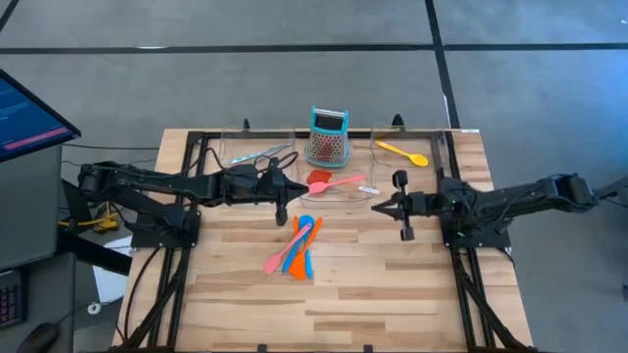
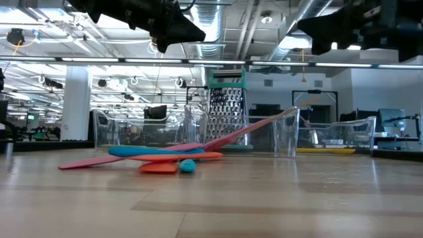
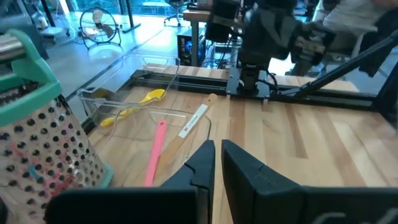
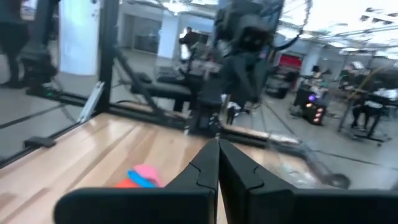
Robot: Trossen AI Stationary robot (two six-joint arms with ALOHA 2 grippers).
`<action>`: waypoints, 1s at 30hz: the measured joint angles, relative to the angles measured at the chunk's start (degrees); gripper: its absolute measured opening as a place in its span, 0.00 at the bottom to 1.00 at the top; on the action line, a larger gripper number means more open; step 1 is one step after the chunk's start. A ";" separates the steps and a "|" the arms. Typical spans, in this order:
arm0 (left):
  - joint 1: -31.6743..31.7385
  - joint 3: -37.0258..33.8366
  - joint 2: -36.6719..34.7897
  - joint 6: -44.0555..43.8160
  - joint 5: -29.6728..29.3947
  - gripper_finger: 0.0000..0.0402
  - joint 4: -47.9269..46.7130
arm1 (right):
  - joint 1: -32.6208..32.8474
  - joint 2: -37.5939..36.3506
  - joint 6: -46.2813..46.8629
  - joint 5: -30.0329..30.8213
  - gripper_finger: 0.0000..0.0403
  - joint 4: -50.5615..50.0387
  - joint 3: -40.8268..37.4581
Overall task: Pick & Place Kitchen Items
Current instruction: Put the pink spatula into the middle transparent bin
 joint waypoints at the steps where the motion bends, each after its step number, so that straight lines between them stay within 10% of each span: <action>1: 0.00 0.00 0.00 -1.18 0.00 0.04 0.00 | 0.49 0.00 -0.02 0.04 0.00 0.02 -0.33; 30: -19.03 11.20 4.80 -25.48 -13.05 0.00 -33.73 | 1.77 -0.03 1.75 1.74 0.00 -2.06 -1.45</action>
